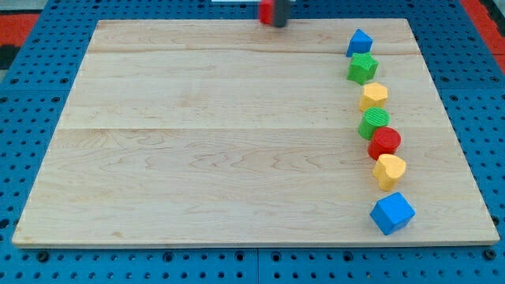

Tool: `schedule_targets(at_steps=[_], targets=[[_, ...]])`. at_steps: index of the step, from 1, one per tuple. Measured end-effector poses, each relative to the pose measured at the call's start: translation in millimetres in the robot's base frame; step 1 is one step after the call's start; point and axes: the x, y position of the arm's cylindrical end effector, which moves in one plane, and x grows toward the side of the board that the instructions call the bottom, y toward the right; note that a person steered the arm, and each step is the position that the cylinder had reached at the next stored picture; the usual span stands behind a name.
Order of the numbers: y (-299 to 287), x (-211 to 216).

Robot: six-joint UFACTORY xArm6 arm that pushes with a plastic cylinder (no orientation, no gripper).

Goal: Move your arm to the right of yellow hexagon

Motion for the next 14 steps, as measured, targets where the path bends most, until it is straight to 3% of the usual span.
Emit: schedule_targets(at_steps=[2,3,6,12,14], targets=[[-185.5,-1.0],[-216.0,1.7],[-208.9,10.3],[173.6,-0.9],[195.8,-1.0]])
